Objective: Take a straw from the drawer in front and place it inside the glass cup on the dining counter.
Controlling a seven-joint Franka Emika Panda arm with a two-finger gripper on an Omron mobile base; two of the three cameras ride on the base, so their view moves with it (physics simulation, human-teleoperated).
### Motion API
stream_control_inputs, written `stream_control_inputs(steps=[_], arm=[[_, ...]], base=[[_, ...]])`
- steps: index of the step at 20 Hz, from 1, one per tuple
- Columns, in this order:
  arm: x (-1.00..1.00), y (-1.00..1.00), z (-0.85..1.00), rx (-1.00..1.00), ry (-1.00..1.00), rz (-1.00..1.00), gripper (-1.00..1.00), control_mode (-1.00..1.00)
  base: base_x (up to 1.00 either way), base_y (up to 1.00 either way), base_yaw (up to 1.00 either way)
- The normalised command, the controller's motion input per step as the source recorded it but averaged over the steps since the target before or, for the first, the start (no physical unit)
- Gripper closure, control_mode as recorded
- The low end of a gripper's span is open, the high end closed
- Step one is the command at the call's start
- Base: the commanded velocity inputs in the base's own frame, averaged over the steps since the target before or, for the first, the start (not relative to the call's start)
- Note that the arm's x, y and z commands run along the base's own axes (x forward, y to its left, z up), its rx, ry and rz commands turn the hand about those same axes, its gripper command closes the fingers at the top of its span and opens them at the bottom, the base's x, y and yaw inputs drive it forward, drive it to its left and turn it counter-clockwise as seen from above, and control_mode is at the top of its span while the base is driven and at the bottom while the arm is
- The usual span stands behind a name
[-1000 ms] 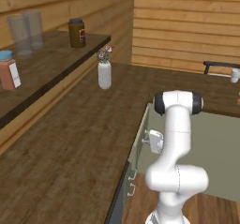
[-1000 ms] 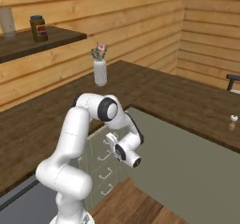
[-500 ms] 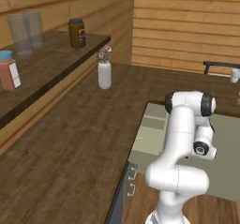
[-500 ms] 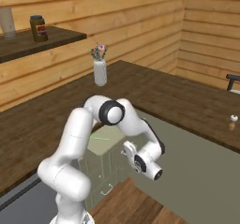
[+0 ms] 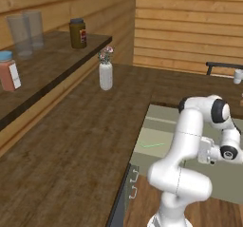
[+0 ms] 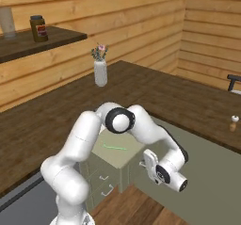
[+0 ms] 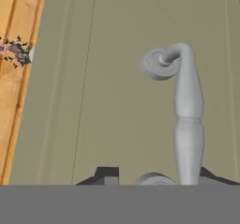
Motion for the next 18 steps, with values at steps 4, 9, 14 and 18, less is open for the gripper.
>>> stream_control_inputs(steps=[4, 9, 14, 18], arm=[[-0.40, -0.01, 0.01, -0.06, 0.03, 0.00, -1.00, -1.00], [-0.80, 0.00, 0.21, -0.27, 0.00, -0.07, -1.00, -1.00], [-0.71, 0.00, 0.59, -0.36, 0.04, -0.08, -1.00, -1.00], [-0.61, 0.00, 0.80, -0.33, 0.06, -0.06, -1.00, -1.00]], base=[[0.00, 0.00, 0.00], [0.00, 0.00, 0.00], [0.00, 0.00, 0.00], [0.00, 0.00, 0.00]])
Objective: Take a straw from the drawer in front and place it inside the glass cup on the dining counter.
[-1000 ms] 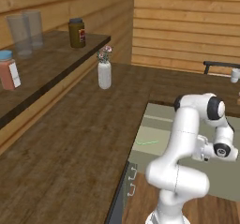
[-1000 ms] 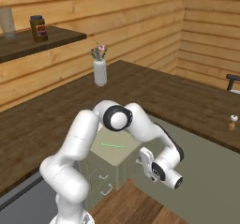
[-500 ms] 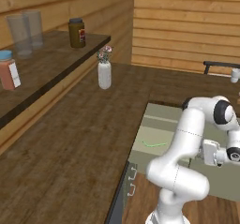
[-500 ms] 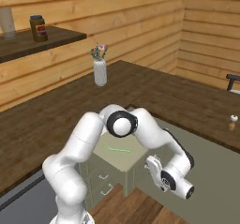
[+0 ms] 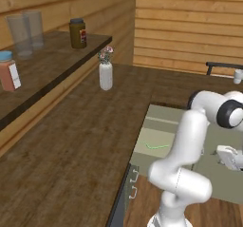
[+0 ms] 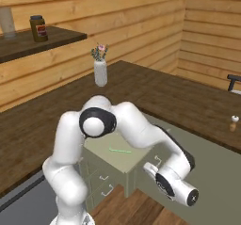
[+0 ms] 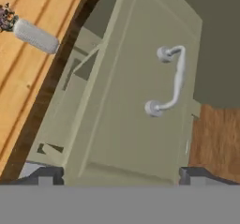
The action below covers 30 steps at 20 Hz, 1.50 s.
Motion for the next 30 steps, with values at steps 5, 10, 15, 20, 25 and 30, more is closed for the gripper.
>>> stream_control_inputs(steps=[5, 10, 15, 20, 25, 30], arm=[[-0.48, 0.10, 1.00, -0.29, 0.01, -0.07, -1.00, -1.00], [-0.11, 0.31, 1.00, -0.21, 0.08, -0.06, -1.00, -1.00], [0.01, 0.36, 1.00, -0.09, 0.27, -0.01, -1.00, -1.00], [0.38, 0.54, 0.96, -0.02, 0.43, 0.00, -1.00, -1.00], [0.82, 0.59, 0.17, 0.00, 0.40, 0.02, -1.00, -1.00], [0.61, 0.36, -0.06, 0.00, 0.09, 0.00, -1.00, -1.00]], base=[[0.00, 0.00, 0.00], [0.00, 0.00, 0.00], [0.00, 0.00, 0.00], [0.00, 0.00, 0.00], [0.00, 0.00, 0.00], [0.00, 0.00, 0.00]])
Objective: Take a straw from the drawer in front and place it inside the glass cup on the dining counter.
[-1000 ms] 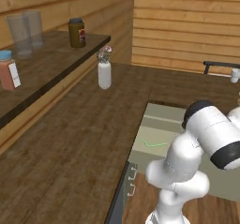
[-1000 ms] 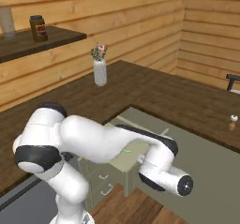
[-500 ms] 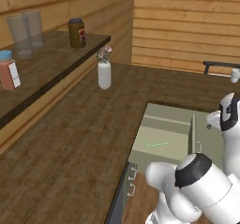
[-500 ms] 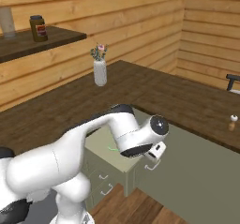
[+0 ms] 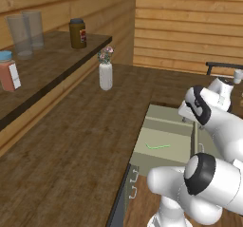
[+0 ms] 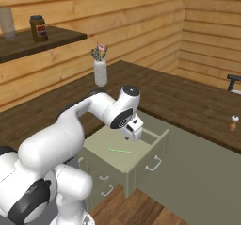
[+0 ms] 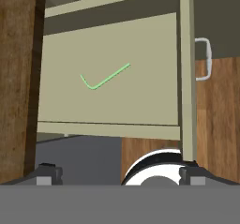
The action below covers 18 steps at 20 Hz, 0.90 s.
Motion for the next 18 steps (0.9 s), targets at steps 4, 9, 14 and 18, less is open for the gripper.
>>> stream_control_inputs(steps=[4, 9, 14, 18], arm=[[0.47, 0.11, -0.32, -0.03, 0.05, 0.00, -1.00, -1.00], [0.29, 0.09, -0.53, -0.11, 0.00, 0.00, -1.00, -1.00], [0.08, 0.01, -0.60, -0.16, 0.00, 0.00, -1.00, -1.00], [0.00, 0.00, -0.57, -0.14, 0.00, 0.00, -1.00, -1.00]], base=[[0.00, 0.00, 0.00], [0.00, 0.00, 0.00], [0.00, 0.00, 0.00], [0.00, 0.00, 0.00]])
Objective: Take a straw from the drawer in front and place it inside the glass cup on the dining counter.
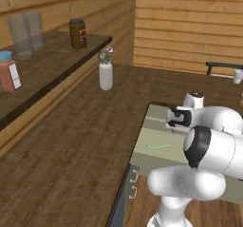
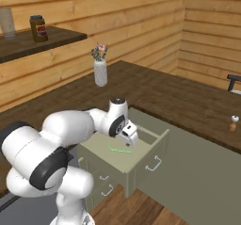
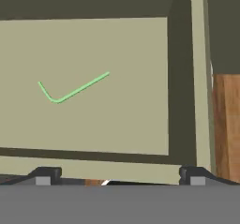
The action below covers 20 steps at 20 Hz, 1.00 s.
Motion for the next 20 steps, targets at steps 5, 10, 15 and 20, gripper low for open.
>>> stream_control_inputs(steps=[5, 10, 15, 20], arm=[[0.00, 0.00, -0.50, -0.11, 0.00, -0.01, -1.00, -1.00], [0.01, -0.21, -0.33, -0.04, 0.03, -0.01, -1.00, -1.00], [0.02, -0.40, -0.27, 0.00, 0.08, 0.00, -1.00, -1.00], [0.00, -0.52, -0.27, 0.00, 0.05, 0.00, -1.00, -1.00]], base=[[0.00, 0.00, 0.00], [0.00, 0.00, 0.00], [0.00, 0.00, 0.00], [0.00, 0.00, 0.00]])
